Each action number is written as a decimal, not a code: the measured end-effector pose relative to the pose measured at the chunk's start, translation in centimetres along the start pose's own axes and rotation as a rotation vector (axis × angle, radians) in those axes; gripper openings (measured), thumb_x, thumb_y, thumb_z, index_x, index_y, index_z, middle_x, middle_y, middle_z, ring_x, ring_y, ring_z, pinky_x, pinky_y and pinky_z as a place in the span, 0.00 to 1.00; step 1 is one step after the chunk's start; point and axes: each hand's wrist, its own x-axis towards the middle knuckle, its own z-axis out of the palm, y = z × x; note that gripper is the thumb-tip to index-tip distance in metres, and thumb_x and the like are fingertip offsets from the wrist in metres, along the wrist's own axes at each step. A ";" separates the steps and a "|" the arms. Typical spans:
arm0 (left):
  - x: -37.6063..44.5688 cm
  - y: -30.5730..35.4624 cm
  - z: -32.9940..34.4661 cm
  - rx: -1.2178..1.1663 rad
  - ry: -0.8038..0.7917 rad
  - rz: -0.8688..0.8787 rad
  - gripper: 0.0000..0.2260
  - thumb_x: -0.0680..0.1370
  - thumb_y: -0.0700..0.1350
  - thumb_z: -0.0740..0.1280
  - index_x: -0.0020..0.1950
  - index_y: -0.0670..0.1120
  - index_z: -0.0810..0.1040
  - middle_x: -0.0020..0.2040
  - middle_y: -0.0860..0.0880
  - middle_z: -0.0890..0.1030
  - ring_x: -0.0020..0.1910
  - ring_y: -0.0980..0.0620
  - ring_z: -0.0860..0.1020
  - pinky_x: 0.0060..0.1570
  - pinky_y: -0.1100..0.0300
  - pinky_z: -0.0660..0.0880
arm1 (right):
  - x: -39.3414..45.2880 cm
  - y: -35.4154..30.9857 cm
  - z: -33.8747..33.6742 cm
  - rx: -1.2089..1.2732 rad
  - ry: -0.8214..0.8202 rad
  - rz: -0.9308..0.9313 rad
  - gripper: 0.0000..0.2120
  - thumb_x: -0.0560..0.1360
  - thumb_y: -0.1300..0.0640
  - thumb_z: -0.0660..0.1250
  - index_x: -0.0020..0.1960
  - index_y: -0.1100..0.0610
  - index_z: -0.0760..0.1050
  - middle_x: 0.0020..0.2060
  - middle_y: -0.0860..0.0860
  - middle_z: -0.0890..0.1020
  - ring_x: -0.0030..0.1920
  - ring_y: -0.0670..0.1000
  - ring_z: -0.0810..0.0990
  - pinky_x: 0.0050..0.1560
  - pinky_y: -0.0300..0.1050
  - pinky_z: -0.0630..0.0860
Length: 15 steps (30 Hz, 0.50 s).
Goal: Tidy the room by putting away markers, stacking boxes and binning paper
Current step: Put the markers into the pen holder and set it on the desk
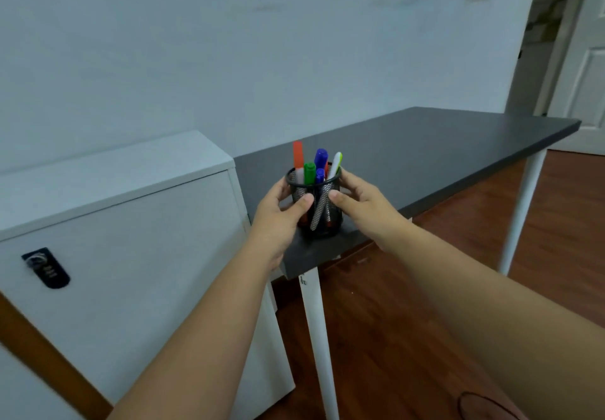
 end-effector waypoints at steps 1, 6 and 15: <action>0.5 -0.7 -0.1 0.008 0.006 -0.016 0.22 0.77 0.40 0.69 0.71 0.51 0.73 0.66 0.54 0.77 0.64 0.53 0.76 0.66 0.46 0.73 | 0.6 0.5 -0.1 -0.026 -0.010 0.015 0.25 0.80 0.61 0.62 0.75 0.47 0.65 0.65 0.45 0.78 0.65 0.46 0.76 0.69 0.54 0.70; 3.4 -3.5 -1.1 0.068 0.036 -0.031 0.30 0.73 0.44 0.74 0.73 0.57 0.69 0.69 0.55 0.74 0.68 0.48 0.73 0.66 0.42 0.72 | 2.8 1.3 0.0 -0.109 -0.065 0.091 0.29 0.79 0.60 0.65 0.76 0.44 0.60 0.62 0.41 0.77 0.58 0.40 0.77 0.61 0.40 0.73; 10.3 -5.1 -1.9 0.258 0.150 -0.062 0.35 0.74 0.38 0.73 0.76 0.54 0.63 0.64 0.55 0.76 0.64 0.53 0.74 0.68 0.49 0.70 | 10.4 3.8 1.7 -0.521 -0.038 0.111 0.39 0.75 0.57 0.70 0.79 0.48 0.53 0.67 0.50 0.76 0.65 0.50 0.76 0.67 0.42 0.68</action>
